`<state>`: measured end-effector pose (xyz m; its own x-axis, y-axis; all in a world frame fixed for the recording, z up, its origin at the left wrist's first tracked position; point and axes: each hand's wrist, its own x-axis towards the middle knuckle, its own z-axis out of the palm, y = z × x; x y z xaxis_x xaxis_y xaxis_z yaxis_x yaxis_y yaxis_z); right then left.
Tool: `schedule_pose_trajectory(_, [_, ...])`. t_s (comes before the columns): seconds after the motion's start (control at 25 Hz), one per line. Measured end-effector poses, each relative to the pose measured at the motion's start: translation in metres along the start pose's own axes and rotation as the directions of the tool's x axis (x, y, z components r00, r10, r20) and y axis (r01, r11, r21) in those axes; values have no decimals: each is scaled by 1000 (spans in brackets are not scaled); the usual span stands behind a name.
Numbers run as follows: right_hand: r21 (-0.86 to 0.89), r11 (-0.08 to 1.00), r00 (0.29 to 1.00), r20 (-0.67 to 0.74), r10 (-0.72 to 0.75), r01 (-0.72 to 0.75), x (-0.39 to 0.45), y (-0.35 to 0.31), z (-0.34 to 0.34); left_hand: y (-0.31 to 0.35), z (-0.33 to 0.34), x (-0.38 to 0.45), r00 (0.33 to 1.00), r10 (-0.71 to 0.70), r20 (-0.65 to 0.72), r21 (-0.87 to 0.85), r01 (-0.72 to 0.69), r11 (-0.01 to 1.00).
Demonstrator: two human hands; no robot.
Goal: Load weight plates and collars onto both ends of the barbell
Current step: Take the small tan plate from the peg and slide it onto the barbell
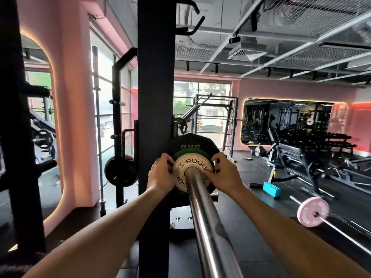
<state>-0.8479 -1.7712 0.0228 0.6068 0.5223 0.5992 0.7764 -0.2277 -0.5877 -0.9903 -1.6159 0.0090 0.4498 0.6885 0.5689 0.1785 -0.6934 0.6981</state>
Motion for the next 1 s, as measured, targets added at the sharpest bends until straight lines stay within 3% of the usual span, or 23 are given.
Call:
schedule_pose_trajectory(0.32, [63, 996, 998, 14, -62, 61, 25, 15, 12, -7, 10, 15, 998, -55, -14, 152, 57, 987])
schedule_pose_trajectory(0.44, [14, 1000, 997, 76, -4, 3, 26, 8, 9, 7, 7, 12, 993, -116, 31, 234, 106, 966])
schedule_pose_trajectory(0.6, [42, 985, 969, 192, 157, -168, 27, -15, -15, 25, -23, 0, 942, -269, 199, 28, 269, 963])
schedule_pose_trajectory(0.88, [-52, 991, 953, 283, -107, 127, 3, -121, -47, 56, -144, -22, 965, -149, 215, 122, 125, 985])
schedule_pose_trajectory(1.0, [-34, 986, 923, 358, -143, 166, -25, -178, -37, 49, -204, -49, 969, -140, 201, 176, 105, 979])
